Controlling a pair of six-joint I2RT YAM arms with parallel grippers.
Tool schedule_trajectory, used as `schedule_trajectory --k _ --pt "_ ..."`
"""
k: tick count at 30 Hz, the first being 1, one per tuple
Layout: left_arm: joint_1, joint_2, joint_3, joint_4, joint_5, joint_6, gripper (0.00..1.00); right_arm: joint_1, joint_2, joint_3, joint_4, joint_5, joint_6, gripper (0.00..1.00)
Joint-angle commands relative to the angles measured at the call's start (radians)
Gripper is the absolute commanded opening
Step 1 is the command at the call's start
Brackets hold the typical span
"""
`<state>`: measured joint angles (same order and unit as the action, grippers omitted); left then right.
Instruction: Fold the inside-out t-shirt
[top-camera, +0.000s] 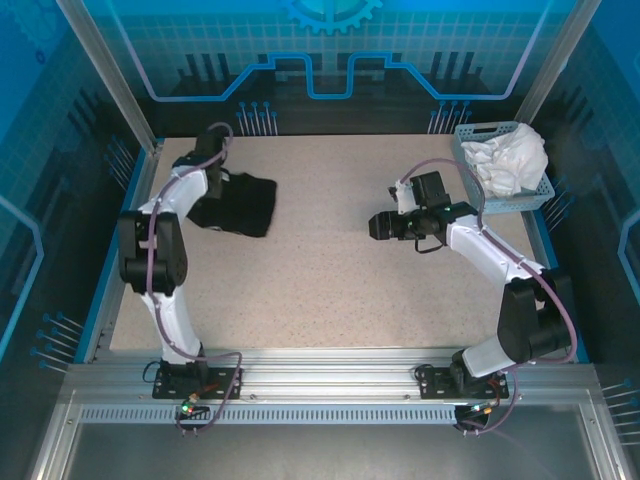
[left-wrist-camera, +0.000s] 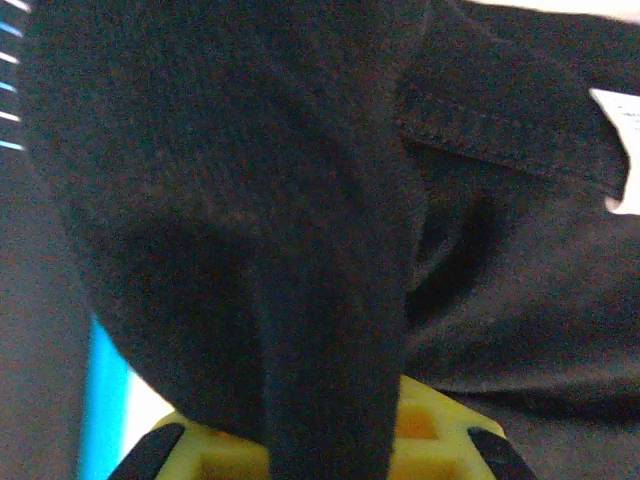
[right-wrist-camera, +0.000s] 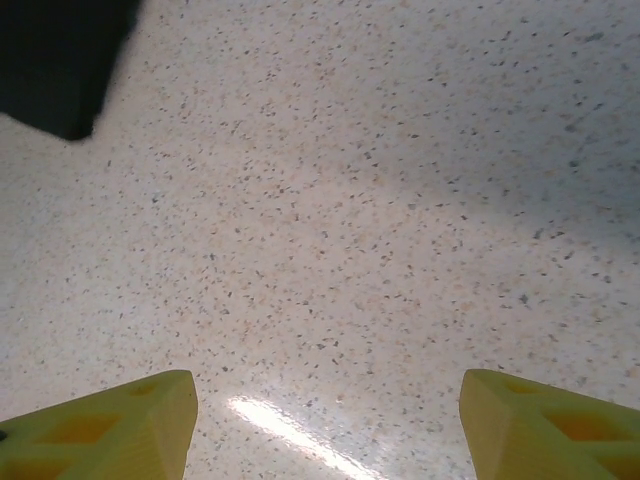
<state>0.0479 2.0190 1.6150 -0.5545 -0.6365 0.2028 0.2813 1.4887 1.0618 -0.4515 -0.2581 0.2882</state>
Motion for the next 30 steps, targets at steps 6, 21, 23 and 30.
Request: schedule_trajectory --k 6,21,23,30 --pt "0.144 0.257 0.241 0.084 -0.287 0.237 0.39 0.012 0.012 -0.019 0.062 -0.084 0.025 0.71" --pt "0.003 -0.634 -0.474 0.299 0.252 -0.33 0.99 0.276 -0.25 -0.023 0.06 0.666 -0.142 0.95" --pt "0.003 -0.824 -0.69 0.454 0.385 -0.404 0.99 0.3 -0.285 -0.027 0.068 0.798 -0.165 1.0" --pt "0.003 -1.162 -1.287 0.977 0.325 -0.528 0.99 0.163 -0.363 -0.289 0.357 1.017 -0.194 1.0"
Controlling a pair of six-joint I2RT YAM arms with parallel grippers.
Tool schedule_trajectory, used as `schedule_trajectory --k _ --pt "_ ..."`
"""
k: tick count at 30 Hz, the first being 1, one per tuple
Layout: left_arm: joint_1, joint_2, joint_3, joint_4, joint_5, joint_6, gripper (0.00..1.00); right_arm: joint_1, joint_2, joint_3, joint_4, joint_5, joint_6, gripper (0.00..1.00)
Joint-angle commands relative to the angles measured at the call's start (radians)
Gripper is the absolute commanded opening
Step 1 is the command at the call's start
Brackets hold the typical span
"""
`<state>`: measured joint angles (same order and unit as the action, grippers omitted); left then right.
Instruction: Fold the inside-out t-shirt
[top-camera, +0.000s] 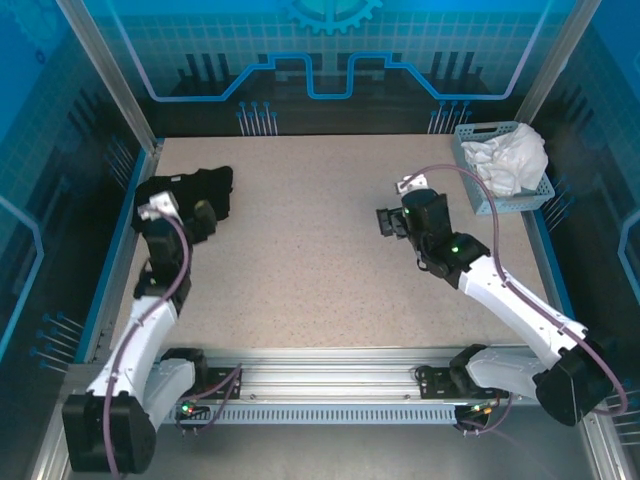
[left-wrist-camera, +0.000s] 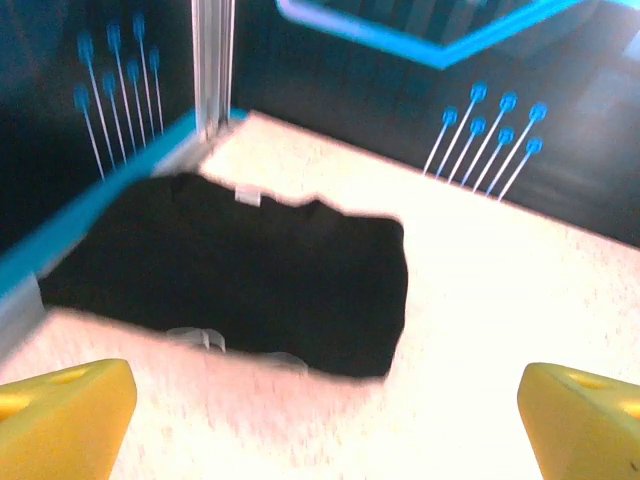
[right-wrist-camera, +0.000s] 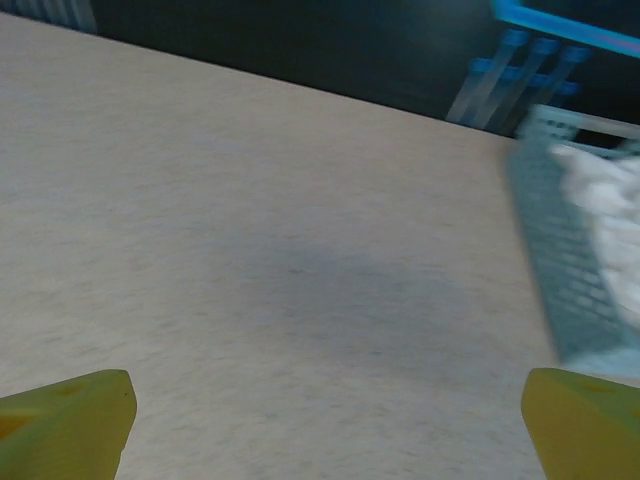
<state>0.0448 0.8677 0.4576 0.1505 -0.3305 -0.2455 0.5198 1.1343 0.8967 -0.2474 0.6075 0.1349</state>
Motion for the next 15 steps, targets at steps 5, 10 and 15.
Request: schedule_trajectory --k 5,10,15 --pt "0.003 0.198 -0.173 0.476 0.126 0.102 0.99 -0.273 0.0 -0.435 0.626 -0.052 -0.049 1.0" --pt "-0.014 0.46 -0.176 0.733 0.15 0.157 0.99 -0.339 0.131 -0.497 0.816 -0.154 -0.105 1.0" --pt "-0.02 0.682 -0.192 0.976 0.212 0.187 0.99 -0.38 0.205 -0.532 0.989 -0.263 -0.117 1.0"
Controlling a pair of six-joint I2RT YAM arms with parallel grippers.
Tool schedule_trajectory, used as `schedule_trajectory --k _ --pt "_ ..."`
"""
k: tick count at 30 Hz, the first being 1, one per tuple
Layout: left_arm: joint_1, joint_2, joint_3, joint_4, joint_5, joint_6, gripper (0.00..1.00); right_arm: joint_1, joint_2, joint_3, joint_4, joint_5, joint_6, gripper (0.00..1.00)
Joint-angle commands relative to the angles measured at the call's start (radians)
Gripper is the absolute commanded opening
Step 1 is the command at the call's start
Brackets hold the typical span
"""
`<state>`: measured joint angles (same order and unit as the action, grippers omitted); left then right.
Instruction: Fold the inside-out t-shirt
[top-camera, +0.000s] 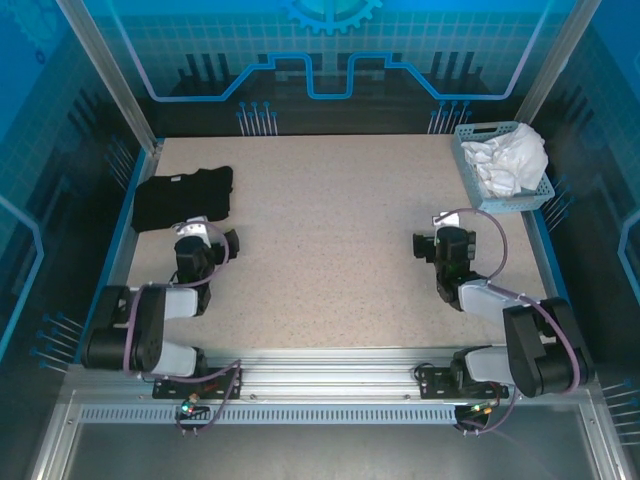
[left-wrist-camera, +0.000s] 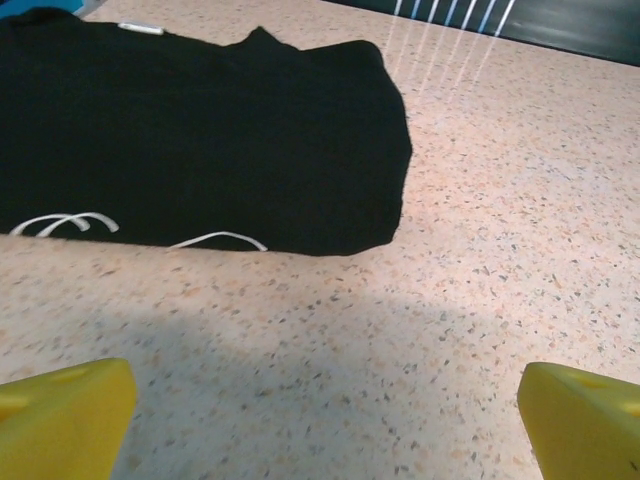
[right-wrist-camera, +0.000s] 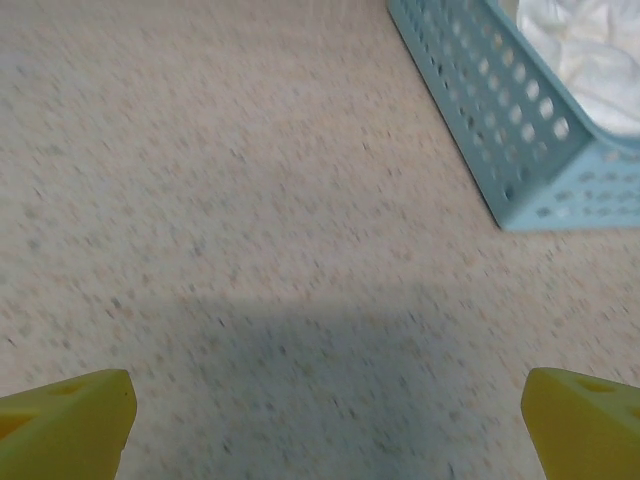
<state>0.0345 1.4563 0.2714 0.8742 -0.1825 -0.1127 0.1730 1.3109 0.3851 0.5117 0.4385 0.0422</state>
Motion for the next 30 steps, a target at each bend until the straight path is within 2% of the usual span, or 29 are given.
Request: schedule_trajectory --k 1,3,4,6,9,30 --pt "-0.013 0.121 -0.006 0.307 0.059 0.066 0.99 -0.047 0.052 -0.021 0.251 -0.11 -0.015 1.0" --pt "-0.015 0.082 0.025 0.179 0.044 0.052 0.99 -0.073 0.121 -0.032 0.333 -0.151 -0.003 1.0" --pt "-0.015 0.096 0.036 0.187 0.043 0.057 0.99 -0.079 0.132 -0.018 0.32 -0.178 -0.004 1.0" --pt "-0.023 0.087 0.073 0.101 0.035 0.061 0.99 -0.084 0.18 0.025 0.275 -0.195 -0.003 1.0" --pt "-0.045 0.093 0.087 0.084 -0.017 0.079 0.99 -0.091 0.192 0.022 0.29 -0.215 -0.006 1.0" --pt "-0.069 0.097 0.1 0.07 -0.023 0.11 0.99 -0.082 0.191 0.026 0.28 -0.2 -0.013 1.0"
